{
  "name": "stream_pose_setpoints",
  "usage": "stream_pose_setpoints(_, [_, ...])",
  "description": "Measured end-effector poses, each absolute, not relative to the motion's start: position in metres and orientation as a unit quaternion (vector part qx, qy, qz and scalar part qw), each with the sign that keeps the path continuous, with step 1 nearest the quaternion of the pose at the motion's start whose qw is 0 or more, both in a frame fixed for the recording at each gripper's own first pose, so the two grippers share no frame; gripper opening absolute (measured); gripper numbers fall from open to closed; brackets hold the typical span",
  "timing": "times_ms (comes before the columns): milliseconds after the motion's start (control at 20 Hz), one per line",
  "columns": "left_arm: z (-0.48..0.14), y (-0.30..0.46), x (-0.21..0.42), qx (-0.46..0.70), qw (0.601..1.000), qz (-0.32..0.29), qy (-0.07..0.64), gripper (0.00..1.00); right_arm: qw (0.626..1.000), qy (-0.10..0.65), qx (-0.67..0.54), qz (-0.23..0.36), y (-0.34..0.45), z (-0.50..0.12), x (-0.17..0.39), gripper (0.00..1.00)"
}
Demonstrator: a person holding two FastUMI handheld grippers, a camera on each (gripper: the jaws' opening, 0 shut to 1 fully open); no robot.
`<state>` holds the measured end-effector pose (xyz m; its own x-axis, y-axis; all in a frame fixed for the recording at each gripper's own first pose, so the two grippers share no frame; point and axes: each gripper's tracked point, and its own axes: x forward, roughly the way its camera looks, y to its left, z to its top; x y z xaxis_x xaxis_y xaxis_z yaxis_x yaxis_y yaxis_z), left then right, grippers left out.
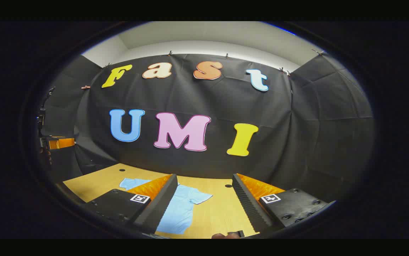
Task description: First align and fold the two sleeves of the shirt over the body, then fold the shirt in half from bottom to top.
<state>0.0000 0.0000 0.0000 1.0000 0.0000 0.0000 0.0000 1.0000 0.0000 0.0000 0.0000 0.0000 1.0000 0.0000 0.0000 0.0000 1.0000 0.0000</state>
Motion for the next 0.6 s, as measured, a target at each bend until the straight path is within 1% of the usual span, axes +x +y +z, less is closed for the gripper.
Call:
stream_pose_setpoints(100, [-0.002, 0.008, 0.001, 0.021, 1.000, 0.011, 0.002, 0.97, 1.000, 0.000, -0.004, -0.001, 0.001, -0.002, 0.002, 0.97])
stream_pose_setpoints(150, [-0.001, 0.008, 0.001, 0.033, 0.999, 0.014, 0.000, 0.96, 1.000, 0.001, -0.004, 0.000, 0.004, -0.002, 0.003, 0.95])
stream_pose_setpoints(200, [0.000, 0.006, 0.002, 0.040, 0.999, 0.013, -0.001, 0.97, 1.000, 0.001, -0.003, 0.002, 0.006, -0.001, 0.004, 0.97])
stream_pose_setpoints(250, [0.001, 0.003, 0.002, 0.042, 0.999, 0.011, -0.002, 0.96, 1.000, 0.002, -0.001, 0.004, 0.008, -0.002, 0.005, 0.95])
stream_pose_setpoints(350, [0.001, 0.000, 0.003, 0.037, 0.999, 0.006, -0.001, 0.96, 1.000, 0.001, -0.001, 0.004, 0.010, 0.000, 0.007, 0.97])
stream_pose_setpoints(400, [0.001, -0.002, 0.004, 0.033, 0.999, 0.005, 0.001, 0.96, 1.000, 0.000, -0.001, 0.004, 0.010, 0.001, 0.008, 0.95])
stream_pose_setpoints(600, [0.000, -0.004, 0.004, 0.030, 1.000, 0.000, 0.001, 0.96, 1.000, -0.003, 0.003, 0.005, 0.011, 0.005, 0.011, 0.95])
